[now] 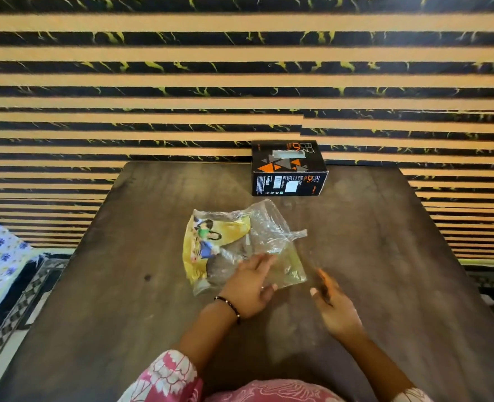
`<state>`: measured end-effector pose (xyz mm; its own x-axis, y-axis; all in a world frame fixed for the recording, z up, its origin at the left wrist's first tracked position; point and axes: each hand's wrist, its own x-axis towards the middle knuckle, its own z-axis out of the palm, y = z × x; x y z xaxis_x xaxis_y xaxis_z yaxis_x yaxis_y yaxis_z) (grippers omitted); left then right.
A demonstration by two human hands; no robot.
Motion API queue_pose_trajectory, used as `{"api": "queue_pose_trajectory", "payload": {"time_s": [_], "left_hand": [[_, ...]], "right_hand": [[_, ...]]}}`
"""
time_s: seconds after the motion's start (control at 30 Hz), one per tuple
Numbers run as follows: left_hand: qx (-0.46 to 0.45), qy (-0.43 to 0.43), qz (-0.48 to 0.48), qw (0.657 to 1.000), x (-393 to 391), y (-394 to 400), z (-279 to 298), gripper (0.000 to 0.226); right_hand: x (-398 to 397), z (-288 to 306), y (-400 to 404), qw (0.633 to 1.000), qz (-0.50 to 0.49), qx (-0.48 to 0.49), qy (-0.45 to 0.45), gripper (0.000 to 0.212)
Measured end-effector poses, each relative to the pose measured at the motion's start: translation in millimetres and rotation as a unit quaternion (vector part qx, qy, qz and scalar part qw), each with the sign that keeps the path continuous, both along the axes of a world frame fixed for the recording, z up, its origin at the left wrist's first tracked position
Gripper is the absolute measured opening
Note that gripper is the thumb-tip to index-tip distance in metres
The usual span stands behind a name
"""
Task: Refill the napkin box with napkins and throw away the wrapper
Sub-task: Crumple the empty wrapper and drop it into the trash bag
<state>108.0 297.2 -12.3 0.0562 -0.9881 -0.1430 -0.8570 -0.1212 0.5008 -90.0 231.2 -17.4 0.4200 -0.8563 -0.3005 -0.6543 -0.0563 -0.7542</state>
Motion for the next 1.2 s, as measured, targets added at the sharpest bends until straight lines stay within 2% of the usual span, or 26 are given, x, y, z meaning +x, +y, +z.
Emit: {"api": "queue_pose_trajectory", "payload": {"time_s": [0.1, 0.13, 0.23, 0.3, 0.5, 0.63, 0.73, 0.83, 0.9, 0.97, 1.07, 1.13, 1.2], "left_hand": [[-0.11, -0.042, 0.133, 0.984, 23.4, 11.7, 1.4, 0.061], [-0.118, -0.069, 0.196, 0.971, 31.7, 15.4, 0.8, 0.064], [0.015, -0.064, 0.373, 0.925, 47.4, 23.5, 1.9, 0.069], [0.058, -0.04, 0.414, 0.907, 46.6, 26.7, 0.4, 0.071], [0.049, 0.042, 0.347, 0.936, 19.9, 26.4, -16.0, 0.076], [-0.003, 0.128, 0.23, 0.965, -3.7, 20.2, -16.1, 0.042], [-0.032, 0.231, 0.216, 0.948, -22.1, 17.2, -11.0, 0.029], [-0.024, 0.351, 0.23, 0.907, -34.1, 17.1, -2.1, 0.019], [0.001, 0.442, 0.238, 0.865, -37.1, 17.1, 3.0, 0.021], [0.03, 0.48, 0.238, 0.844, -36.0, 17.4, 2.6, 0.022], [0.037, 0.473, 0.223, 0.852, -33.3, 20.6, 2.5, 0.017], [0.029, 0.46, 0.222, 0.859, -34.5, 24.2, 1.8, 0.032], [0.002, 0.408, 0.238, 0.881, -35.3, 27.5, -2.0, 0.053]], "right_hand": [[-1.3, 3.3, -3.1, 1.0, 0.019, 0.007, -0.009, 0.06], [0.9, 4.7, -3.8, 0.999, 0.039, 0.0, 0.0, 0.061], [10.8, 5.6, -5.6, 0.994, 0.108, -0.026, 0.017, 0.064], [17.9, 4.6, -4.3, 0.988, 0.151, -0.021, 0.037, 0.066], [22.8, -3.3, 0.1, 0.966, 0.213, -0.023, 0.143, 0.075], [26.0, -6.3, 2.4, 0.969, 0.206, -0.002, 0.135, 0.085], [32.0, -6.9, 6.0, 0.977, 0.184, 0.017, 0.11, 0.12], [34.9, -7.3, 8.0, 0.981, 0.174, 0.012, 0.087, 0.12], [34.7, -9.1, 9.5, 0.986, 0.157, 0.006, 0.063, 0.106], [33.4, -10.2, 11.1, 0.993, 0.112, -0.008, 0.032, 0.082], [32.0, -8.1, 13.7, 0.998, 0.061, -0.03, -0.005, 0.051], [30.5, -8.6, 13.6, 0.998, 0.042, -0.038, -0.01, 0.038], [28.2, -10.0, 12.8, 0.998, 0.027, -0.05, -0.012, 0.031]]}}
